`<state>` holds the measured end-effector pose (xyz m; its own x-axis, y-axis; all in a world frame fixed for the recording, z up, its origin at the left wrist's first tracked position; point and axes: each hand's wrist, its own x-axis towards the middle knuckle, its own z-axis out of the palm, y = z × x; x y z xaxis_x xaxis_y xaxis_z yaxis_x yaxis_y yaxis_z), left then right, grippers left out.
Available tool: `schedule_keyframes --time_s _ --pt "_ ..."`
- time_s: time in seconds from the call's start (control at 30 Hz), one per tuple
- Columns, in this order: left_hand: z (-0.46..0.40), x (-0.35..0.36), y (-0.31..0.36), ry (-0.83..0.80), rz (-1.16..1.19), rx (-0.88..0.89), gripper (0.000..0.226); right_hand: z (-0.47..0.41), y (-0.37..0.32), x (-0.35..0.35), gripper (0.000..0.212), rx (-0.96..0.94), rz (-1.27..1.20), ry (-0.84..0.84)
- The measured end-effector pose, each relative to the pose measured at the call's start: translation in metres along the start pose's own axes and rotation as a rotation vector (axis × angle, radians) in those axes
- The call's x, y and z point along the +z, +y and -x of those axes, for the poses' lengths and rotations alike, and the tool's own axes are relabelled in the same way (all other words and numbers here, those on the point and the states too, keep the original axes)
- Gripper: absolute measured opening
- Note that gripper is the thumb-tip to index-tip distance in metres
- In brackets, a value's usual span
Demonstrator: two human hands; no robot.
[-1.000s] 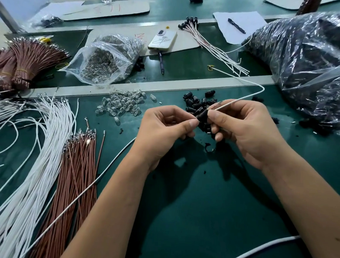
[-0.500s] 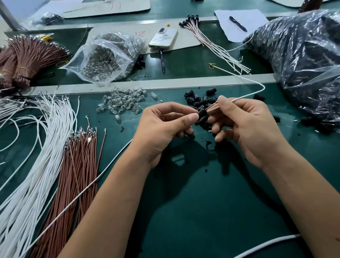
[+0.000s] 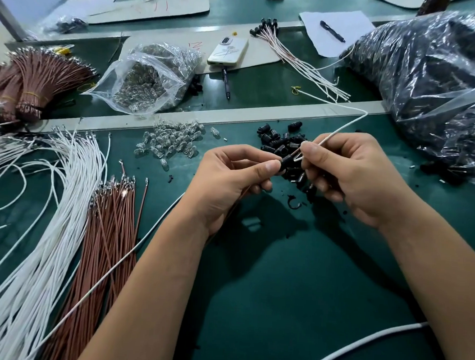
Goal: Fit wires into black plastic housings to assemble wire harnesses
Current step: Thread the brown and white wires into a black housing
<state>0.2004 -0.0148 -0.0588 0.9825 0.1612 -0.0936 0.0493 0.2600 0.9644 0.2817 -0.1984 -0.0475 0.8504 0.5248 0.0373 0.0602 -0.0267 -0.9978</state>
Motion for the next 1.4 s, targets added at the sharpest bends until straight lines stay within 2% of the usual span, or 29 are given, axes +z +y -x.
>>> schedule_keyframes --time_s 0.37,0.83,0.93,1.03,1.2,1.3,1.4 --pt "0.001 0.0 0.0 -0.042 -0.039 -0.007 0.015 -0.001 0.002 -0.001 0.031 -0.022 0.036 0.021" --pt "0.001 -0.002 0.0 -0.019 -0.043 0.001 0.018 0.0 0.008 0.011 0.031 -0.076 0.027 0.008" --pt "0.001 0.0 -0.001 -0.042 -0.041 -0.02 0.025 0.0 0.007 0.007 0.045 -0.076 0.059 -0.006" --pt "0.001 0.003 -0.001 -0.037 -0.017 -0.032 0.021 -0.002 0.009 0.003 0.061 -0.045 0.099 0.021" --pt "0.002 0.004 -0.001 -0.065 0.006 -0.026 0.025 0.0 0.015 0.01 0.066 -0.176 0.373 -0.046" --pt "0.002 0.004 0.0 -0.095 -0.006 -0.023 0.015 0.001 0.014 0.011 0.07 -0.219 0.441 0.003" --pt "0.002 0.005 0.0 -0.091 -0.005 -0.013 0.01 -0.001 0.011 0.01 0.059 -0.207 0.313 0.125"
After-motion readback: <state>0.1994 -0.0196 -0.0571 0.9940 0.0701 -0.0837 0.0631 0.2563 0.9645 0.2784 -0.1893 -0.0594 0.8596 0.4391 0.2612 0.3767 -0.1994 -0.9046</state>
